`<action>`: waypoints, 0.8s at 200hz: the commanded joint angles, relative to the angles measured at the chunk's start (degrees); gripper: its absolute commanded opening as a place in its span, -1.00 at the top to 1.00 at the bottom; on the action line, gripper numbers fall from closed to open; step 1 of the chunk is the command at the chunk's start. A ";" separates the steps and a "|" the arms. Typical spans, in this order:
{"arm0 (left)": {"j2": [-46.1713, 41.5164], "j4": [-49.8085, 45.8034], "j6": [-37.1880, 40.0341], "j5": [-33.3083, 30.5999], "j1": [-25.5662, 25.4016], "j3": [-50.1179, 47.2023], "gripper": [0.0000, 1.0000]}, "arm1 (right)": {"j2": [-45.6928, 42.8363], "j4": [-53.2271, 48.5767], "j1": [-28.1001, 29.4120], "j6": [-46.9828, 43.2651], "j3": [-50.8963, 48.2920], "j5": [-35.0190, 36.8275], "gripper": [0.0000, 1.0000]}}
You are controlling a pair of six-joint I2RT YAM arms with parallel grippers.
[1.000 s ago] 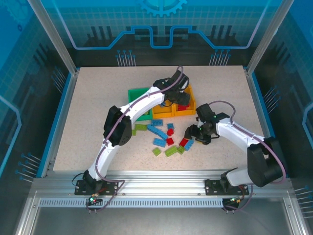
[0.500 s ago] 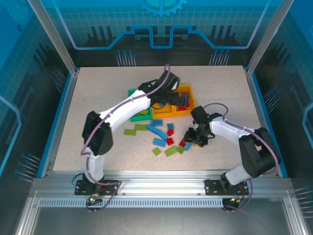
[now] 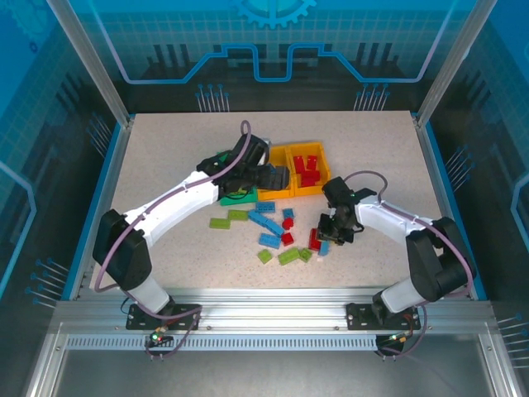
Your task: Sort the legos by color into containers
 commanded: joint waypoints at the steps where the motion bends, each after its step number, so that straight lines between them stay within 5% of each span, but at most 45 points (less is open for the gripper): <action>1: -3.44 0.91 -0.76 -1.28 0.57 -1.61 -0.98 | -2.90 -4.40 -0.26 -1.75 3.97 2.00 0.47; 87: -7.54 -0.17 -1.79 -2.41 2.59 -7.19 -0.97 | 1.67 -4.42 -0.26 -5.49 18.73 -2.01 0.47; 160: -14.01 -0.16 -6.37 -3.01 3.94 -17.69 -0.98 | 23.77 0.44 0.36 -4.66 45.58 -12.79 0.46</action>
